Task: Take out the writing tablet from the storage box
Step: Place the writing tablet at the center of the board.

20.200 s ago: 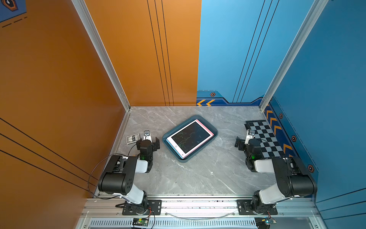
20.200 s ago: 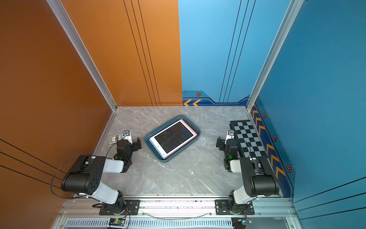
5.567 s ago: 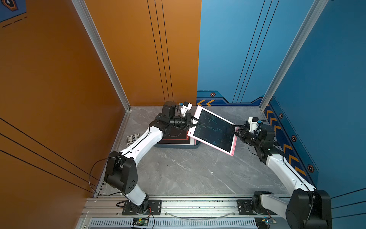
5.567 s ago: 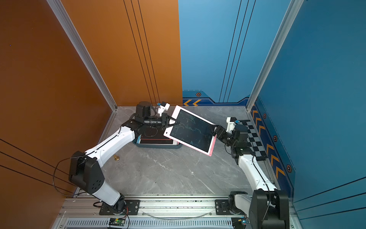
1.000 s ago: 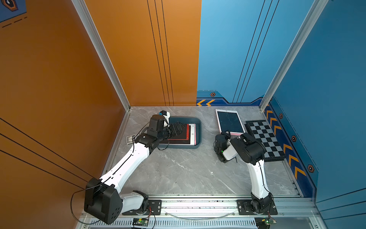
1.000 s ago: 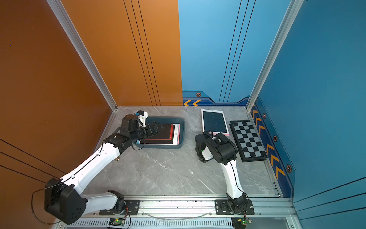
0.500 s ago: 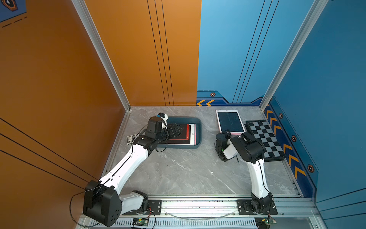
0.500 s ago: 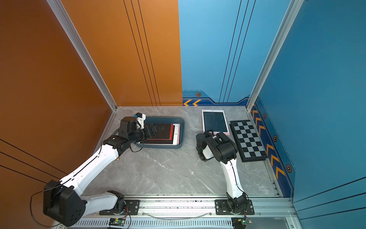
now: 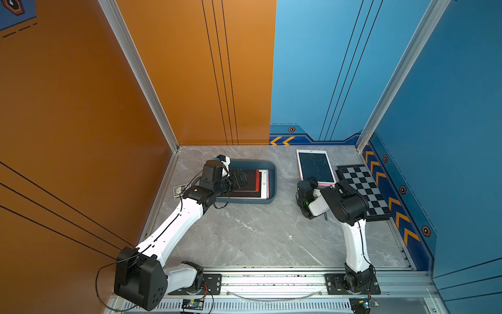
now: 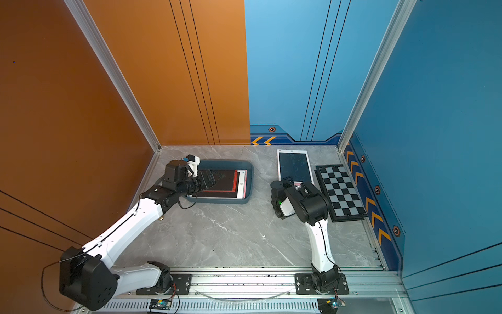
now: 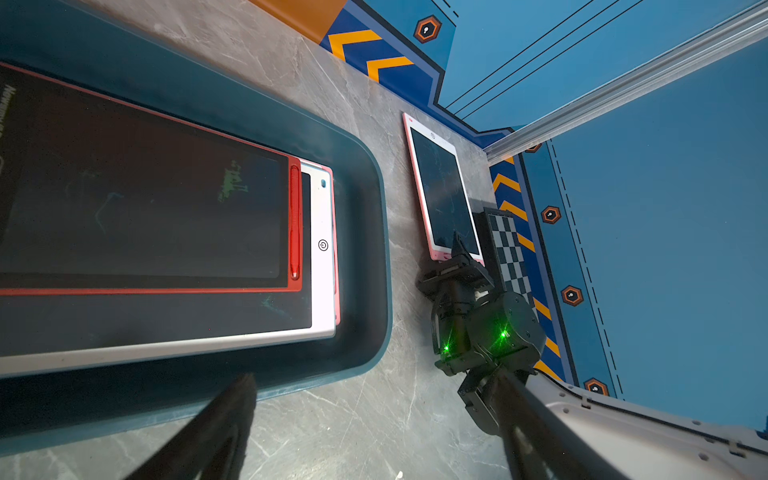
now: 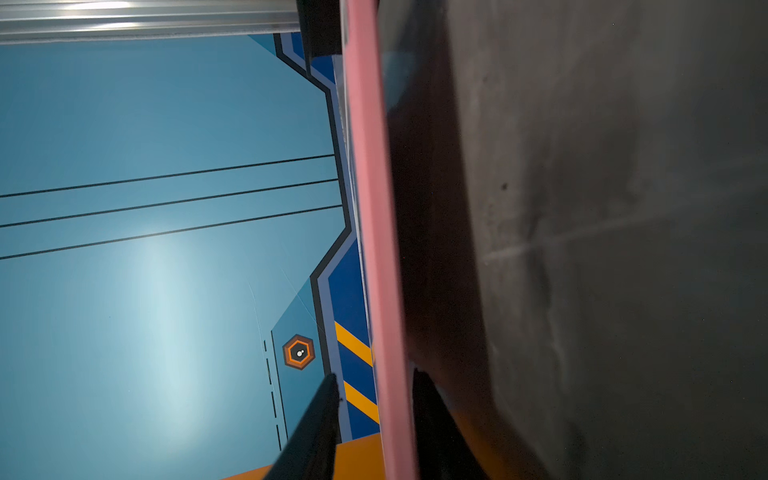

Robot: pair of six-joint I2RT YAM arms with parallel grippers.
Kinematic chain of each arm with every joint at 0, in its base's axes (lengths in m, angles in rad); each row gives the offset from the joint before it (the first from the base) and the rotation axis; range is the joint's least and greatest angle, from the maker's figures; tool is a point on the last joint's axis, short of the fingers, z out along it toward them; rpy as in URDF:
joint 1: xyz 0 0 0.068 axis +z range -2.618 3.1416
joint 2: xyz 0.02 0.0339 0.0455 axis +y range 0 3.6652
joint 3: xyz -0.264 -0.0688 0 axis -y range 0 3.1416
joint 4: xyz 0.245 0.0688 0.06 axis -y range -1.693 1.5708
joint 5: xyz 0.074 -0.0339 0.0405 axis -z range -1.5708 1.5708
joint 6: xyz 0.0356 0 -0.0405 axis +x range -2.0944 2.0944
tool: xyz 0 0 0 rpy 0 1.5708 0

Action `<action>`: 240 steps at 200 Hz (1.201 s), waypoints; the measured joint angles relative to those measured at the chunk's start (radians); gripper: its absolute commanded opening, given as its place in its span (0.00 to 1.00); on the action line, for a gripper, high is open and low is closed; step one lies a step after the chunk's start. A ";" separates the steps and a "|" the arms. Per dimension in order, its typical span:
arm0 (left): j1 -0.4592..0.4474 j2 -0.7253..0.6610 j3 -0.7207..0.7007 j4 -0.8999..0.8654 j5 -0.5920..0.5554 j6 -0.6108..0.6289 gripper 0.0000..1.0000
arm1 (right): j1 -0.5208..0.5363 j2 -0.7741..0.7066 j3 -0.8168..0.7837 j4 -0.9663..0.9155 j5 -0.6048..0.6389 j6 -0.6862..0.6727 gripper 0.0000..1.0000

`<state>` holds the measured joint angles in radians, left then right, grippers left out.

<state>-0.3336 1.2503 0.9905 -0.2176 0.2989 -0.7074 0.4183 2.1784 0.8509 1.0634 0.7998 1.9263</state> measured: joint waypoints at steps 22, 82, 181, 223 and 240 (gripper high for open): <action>0.000 -0.001 -0.013 0.000 0.000 -0.001 0.91 | -0.003 -0.042 -0.033 -0.064 -0.016 0.021 0.36; 0.000 -0.045 -0.043 0.000 -0.003 -0.019 0.91 | -0.007 -0.154 -0.076 -0.278 -0.090 0.065 0.42; 0.000 -0.109 -0.085 -0.006 -0.031 -0.026 0.91 | -0.039 -0.203 -0.073 -0.362 -0.146 0.033 0.52; 0.005 -0.110 -0.085 -0.055 -0.076 -0.008 0.92 | -0.037 -0.256 -0.066 -0.468 -0.171 0.016 0.62; 0.014 -0.109 -0.085 -0.083 -0.098 0.012 0.92 | -0.025 -0.273 -0.065 -0.499 -0.177 0.014 0.69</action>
<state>-0.3199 1.1416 0.9054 -0.3004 0.2005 -0.6952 0.3935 1.9057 0.7856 0.5640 0.6228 1.9404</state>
